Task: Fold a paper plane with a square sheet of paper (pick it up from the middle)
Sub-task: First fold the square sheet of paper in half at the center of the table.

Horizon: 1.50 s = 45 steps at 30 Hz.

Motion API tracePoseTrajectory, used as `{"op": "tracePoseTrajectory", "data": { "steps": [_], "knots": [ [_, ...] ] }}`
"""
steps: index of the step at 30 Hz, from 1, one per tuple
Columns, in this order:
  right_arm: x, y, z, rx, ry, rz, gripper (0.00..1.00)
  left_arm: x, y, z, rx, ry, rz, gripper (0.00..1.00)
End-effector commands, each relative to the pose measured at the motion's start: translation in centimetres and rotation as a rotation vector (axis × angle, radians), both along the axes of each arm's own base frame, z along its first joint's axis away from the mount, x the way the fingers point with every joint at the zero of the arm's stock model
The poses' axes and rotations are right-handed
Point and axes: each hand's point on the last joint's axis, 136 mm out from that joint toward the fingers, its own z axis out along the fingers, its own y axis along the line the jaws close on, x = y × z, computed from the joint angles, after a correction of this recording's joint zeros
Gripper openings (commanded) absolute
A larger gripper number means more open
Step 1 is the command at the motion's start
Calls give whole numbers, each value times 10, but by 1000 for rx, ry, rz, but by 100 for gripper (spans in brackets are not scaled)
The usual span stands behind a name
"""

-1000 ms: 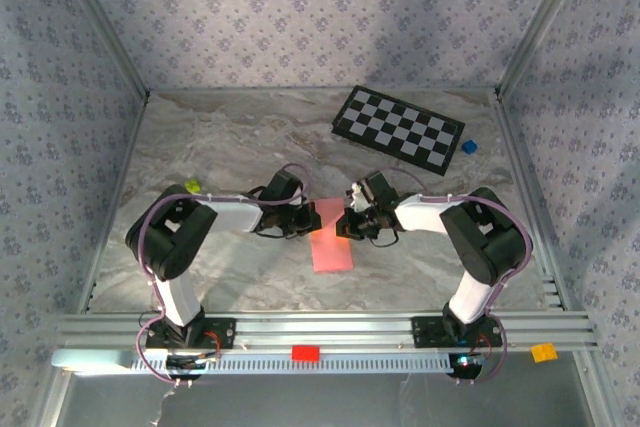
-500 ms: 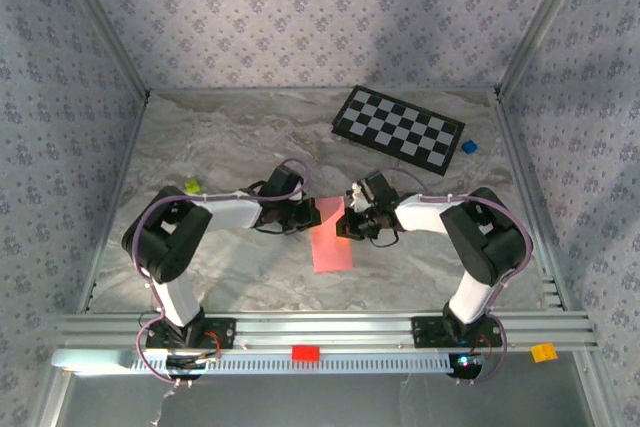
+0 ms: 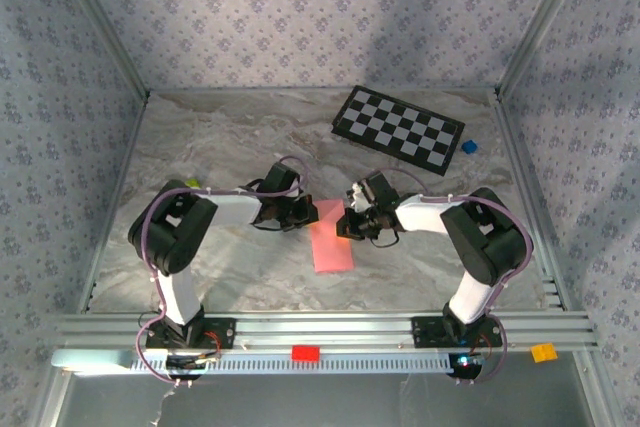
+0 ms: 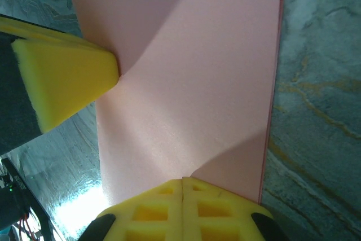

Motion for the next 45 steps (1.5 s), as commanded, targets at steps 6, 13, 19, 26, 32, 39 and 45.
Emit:
{"op": "tracePoseTrajectory", "data": {
  "steps": [6, 13, 19, 26, 32, 39, 45],
  "knots": [
    [-31, -50, -44, -220, 138, -41, 0, 12, 4, 20, 10, 12, -2, 5],
    [-29, -50, -43, -225, 140, -37, 0, 19, -3, 11, 10, 38, -20, 6],
    [-32, -53, -45, -229, 147, -43, 0, 15, 8, -23, 58, 97, -20, 4],
    [-34, -59, -49, -241, 151, -48, 0, 25, 5, -15, 20, 86, -27, 6],
    [-33, -58, -46, -229, 144, -48, 0, 36, -6, 22, -22, 17, -65, 9],
    [-34, -57, -48, -221, 150, -49, 0, 33, -8, 13, -25, 40, -85, 10],
    [-36, -58, -49, -221, 155, -47, 0, 35, 9, -14, 72, 62, -47, 8]
  ]
}}
